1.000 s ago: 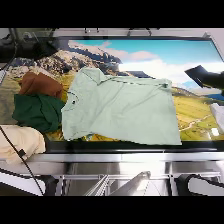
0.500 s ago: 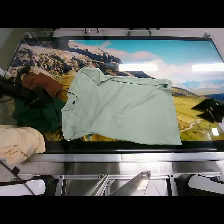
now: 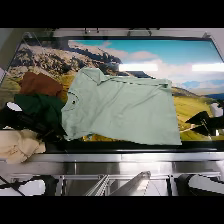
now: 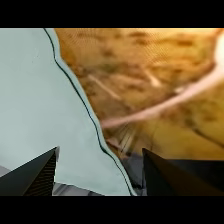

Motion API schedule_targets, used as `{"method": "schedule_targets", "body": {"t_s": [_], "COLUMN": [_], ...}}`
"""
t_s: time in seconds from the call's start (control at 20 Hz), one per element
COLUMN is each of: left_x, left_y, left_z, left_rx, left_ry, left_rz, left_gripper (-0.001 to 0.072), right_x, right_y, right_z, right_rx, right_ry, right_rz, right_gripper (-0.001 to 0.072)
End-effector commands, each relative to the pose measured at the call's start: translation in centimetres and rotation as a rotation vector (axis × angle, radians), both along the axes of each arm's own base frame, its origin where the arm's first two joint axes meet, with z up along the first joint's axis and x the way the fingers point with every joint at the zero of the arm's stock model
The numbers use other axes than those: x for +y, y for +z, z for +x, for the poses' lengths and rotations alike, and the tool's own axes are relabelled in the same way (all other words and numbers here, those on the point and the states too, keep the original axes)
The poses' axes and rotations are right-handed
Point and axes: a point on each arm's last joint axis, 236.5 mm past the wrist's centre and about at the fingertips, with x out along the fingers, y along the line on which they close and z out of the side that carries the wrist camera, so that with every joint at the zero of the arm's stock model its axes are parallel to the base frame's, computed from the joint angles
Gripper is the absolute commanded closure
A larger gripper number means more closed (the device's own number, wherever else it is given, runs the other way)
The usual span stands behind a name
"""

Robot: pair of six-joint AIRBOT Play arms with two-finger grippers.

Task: Fold the shirts.

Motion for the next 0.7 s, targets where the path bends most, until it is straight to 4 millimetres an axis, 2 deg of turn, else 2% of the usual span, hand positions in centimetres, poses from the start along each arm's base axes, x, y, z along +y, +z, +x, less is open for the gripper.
{"method": "schedule_targets", "body": {"t_s": [0.0, 0.05, 0.1, 0.2, 0.25, 0.4, 0.65], "left_x": [-2.1, -2.8, -3.4, -3.7, -3.8, -3.4, -2.3], "left_y": [-2.1, -2.6, -3.1, -3.9, -4.0, -4.0, -3.7], "left_z": [1.6, 1.8, 1.7, 1.7, 1.8, 2.0, 2.1], "left_rx": [-0.041, -0.045, -0.049, -0.060, -0.072, -0.074, -0.061], "left_ry": [0.057, 0.044, 0.010, -0.020, -0.027, -0.007, 0.038], "left_rz": [-0.051, -0.054, -0.052, -0.032, -0.028, -0.028, -0.042], "left_gripper": [0.0131, 0.0132, 0.0272, 0.0632, 0.0685, 0.0685, 0.0686], "right_x": [0.5, 0.8, 1.0, 1.5, 1.8, 3.3, 7.6], "right_y": [-0.6, -0.9, -1.1, -1.6, -1.9, -3.2, -4.7], "right_z": [-0.8, -1.1, -1.3, -1.9, -2.3, -3.6, -5.5], "right_rx": [0.023, 0.032, 0.039, 0.053, 0.061, 0.106, 0.196], "right_ry": [-0.002, -0.002, -0.004, 0.000, 0.005, 0.030, 0.178], "right_rz": [0.013, 0.021, 0.025, 0.037, 0.048, 0.095, 0.185], "right_gripper": [0.0140, 0.0140, 0.0139, 0.0139, 0.0139, 0.0139, 0.0141]}}
